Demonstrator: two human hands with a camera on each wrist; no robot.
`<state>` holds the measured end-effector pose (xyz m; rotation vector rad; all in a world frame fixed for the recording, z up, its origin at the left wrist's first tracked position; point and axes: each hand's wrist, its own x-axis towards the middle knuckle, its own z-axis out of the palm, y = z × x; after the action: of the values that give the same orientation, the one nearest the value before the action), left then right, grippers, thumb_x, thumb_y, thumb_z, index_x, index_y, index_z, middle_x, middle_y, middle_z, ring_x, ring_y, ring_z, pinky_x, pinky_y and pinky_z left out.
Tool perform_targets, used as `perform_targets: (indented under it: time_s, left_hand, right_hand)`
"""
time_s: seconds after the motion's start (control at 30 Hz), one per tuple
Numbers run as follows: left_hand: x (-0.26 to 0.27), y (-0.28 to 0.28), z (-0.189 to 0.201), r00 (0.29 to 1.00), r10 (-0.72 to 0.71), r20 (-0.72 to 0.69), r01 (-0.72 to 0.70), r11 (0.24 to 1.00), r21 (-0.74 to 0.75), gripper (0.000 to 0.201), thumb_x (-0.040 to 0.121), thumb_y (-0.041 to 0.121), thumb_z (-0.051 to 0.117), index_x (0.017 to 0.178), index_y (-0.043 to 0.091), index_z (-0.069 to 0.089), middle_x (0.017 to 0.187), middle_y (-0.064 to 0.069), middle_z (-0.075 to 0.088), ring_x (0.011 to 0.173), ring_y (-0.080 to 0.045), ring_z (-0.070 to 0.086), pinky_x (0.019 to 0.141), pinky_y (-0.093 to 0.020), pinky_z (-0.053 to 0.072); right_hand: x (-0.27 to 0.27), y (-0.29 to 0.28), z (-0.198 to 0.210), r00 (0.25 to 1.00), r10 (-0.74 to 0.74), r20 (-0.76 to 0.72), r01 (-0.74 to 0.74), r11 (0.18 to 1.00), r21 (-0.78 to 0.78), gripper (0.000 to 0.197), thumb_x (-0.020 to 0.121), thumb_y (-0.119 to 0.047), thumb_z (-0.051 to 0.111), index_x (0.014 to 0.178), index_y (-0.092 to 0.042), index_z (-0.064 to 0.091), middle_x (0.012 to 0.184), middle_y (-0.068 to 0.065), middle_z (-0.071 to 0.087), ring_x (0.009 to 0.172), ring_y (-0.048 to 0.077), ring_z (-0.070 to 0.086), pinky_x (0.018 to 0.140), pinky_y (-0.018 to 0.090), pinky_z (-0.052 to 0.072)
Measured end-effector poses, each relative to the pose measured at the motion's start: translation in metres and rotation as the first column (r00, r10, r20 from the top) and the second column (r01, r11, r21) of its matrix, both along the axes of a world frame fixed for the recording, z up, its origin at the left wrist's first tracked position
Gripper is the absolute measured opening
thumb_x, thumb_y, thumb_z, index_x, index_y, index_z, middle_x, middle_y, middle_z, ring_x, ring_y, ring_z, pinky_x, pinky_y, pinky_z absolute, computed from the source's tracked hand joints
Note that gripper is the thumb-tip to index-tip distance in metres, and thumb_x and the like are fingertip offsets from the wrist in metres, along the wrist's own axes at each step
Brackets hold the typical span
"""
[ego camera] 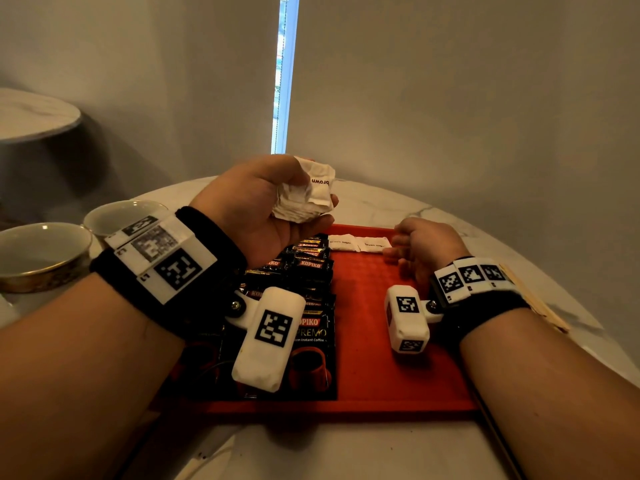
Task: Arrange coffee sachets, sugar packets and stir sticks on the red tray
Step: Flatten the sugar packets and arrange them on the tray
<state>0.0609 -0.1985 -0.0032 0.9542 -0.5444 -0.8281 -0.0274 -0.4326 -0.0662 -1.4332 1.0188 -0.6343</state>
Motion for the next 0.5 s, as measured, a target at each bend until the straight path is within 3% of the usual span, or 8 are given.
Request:
perform_targets:
  time_s: [0.1, 0.2, 0.37, 0.5]
  left_hand:
    - [-0.002, 0.0, 0.001, 1.0, 0.001, 0.003, -0.001, 1.0, 0.004, 0.028, 0.094, 0.006, 0.044, 0.114, 0.001, 0.063, 0.09, -0.014, 0.069, 0.082, -0.024, 0.069, 0.065, -0.032, 0.06]
    - [-0.002, 0.001, 0.001, 1.0, 0.003, -0.003, -0.003, 1.0, 0.004, 0.027, 0.091, 0.003, 0.047, 0.115, 0.001, 0.059, 0.09, -0.014, 0.069, 0.074, -0.023, 0.07, 0.066, -0.031, 0.06]
    - [-0.002, 0.0, 0.001, 1.0, 0.02, -0.011, -0.02, 0.999, 0.03, 0.022, 0.091, 0.006, 0.052, 0.113, 0.003, 0.058, 0.1, -0.016, 0.064, 0.072, -0.021, 0.065, 0.057, -0.026, 0.056]
    - [-0.006, 0.0, 0.001, 0.998, 0.055, 0.012, -0.055, 0.997, 0.062, 0.02, 0.093, 0.006, 0.055, 0.112, 0.005, 0.06, 0.095, -0.013, 0.065, 0.064, -0.015, 0.062, 0.051, -0.023, 0.051]
  right_hand:
    - [0.001, 0.005, 0.006, 0.998, 0.035, 0.052, -0.035, 0.999, -0.007, 0.016, 0.096, -0.019, 0.055, 0.105, -0.008, 0.063, 0.093, 0.006, 0.07, 0.056, 0.015, 0.065, 0.042, 0.025, 0.039]
    - [0.003, 0.014, 0.019, 0.972, 0.121, 0.204, -0.113, 0.992, -0.051, 0.021, 0.096, -0.024, 0.06, 0.109, -0.009, 0.065, 0.096, 0.006, 0.071, 0.056, 0.014, 0.064, 0.044, 0.024, 0.038]
    - [-0.005, 0.049, 0.047, 0.823, 0.504, 0.261, -0.493, 0.863, -0.111, 0.039, 0.089, -0.044, 0.065, 0.107, -0.01, 0.068, 0.088, 0.006, 0.066, 0.063, 0.015, 0.059, 0.053, 0.027, 0.037]
    - [-0.007, 0.075, 0.056, 0.725, 0.623, 0.295, -0.606, 0.78, -0.158, 0.038, 0.08, -0.036, 0.066, 0.105, -0.008, 0.067, 0.092, 0.01, 0.065, 0.065, 0.016, 0.059, 0.052, 0.025, 0.039]
